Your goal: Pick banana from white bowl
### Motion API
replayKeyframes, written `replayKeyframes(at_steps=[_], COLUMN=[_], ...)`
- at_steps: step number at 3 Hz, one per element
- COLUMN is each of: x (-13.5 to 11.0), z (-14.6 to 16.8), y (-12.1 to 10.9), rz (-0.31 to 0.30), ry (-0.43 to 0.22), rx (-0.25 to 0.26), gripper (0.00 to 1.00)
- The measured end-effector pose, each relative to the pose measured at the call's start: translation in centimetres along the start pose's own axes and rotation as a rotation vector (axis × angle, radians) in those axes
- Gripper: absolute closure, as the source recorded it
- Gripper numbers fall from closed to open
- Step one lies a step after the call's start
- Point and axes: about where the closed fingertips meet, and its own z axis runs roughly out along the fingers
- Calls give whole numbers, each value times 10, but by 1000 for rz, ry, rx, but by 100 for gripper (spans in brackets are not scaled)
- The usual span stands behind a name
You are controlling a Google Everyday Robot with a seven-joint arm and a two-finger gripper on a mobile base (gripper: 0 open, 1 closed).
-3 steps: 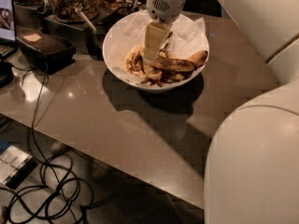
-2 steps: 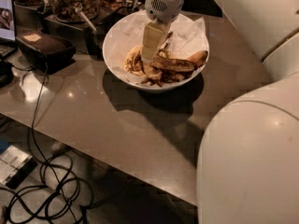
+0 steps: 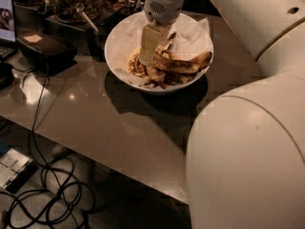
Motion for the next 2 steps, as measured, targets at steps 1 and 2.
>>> replayKeyframes(at_steps=[1, 2], x=[4, 11], z=[9, 19], y=[-1, 0], rz=[38, 70], ry=[0, 16], rx=[-33, -61], gripper=[36, 39])
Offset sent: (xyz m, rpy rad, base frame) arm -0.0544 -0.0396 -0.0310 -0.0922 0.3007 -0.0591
